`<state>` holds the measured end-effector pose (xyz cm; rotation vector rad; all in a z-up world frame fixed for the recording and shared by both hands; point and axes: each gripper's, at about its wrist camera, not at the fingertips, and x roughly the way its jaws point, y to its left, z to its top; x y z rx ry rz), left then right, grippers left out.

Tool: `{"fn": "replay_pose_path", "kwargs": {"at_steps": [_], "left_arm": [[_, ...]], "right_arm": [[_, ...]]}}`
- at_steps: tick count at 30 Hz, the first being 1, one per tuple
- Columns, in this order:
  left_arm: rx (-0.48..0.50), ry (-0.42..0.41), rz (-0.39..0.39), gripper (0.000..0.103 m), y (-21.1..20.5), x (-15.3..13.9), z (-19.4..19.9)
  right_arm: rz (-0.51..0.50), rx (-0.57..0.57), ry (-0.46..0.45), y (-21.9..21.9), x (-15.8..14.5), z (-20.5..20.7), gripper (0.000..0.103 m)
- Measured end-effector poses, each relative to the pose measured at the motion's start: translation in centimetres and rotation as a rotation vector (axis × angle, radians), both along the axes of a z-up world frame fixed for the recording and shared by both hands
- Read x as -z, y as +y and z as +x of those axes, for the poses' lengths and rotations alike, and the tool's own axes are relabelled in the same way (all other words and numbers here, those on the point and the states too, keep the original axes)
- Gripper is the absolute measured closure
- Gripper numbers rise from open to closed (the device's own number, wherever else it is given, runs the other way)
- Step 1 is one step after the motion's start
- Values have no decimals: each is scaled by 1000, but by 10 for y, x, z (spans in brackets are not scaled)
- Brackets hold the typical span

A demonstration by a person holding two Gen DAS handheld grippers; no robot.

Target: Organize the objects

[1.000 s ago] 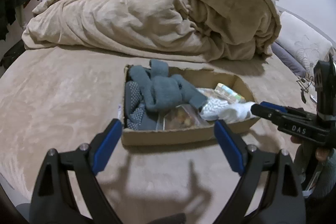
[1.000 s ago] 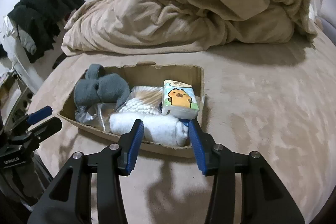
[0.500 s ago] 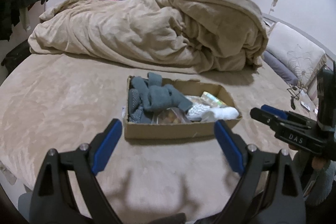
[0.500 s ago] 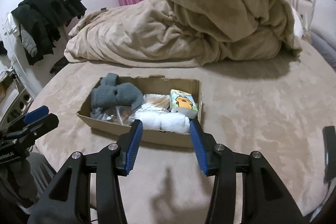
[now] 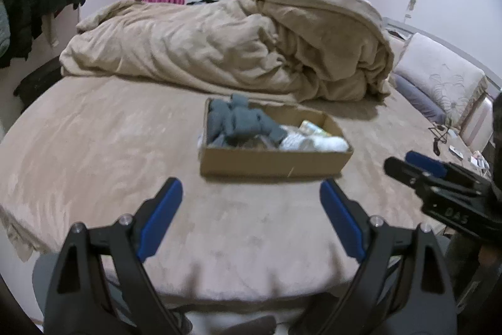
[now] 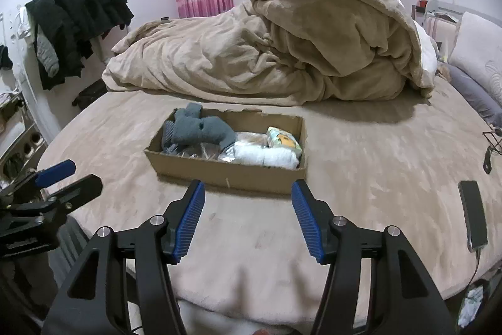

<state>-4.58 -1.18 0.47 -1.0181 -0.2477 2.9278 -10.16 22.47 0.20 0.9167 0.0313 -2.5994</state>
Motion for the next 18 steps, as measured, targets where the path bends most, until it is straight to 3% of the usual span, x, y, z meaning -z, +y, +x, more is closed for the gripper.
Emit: {"fn": "replay_pose_path", "kwargs": {"at_steps": [7,9,18], "left_arm": [[-19,-28,0,12,-4,18,7],[-22,-20,-6,7,-4,18,7],[-24,-26,-3,5,-4,17,2]], "right_arm": [[-12,27,-5,2,10,14,26],[-16,30,-9,3,13,14,26],[-20,36,-18,7,18,10,26]]}}
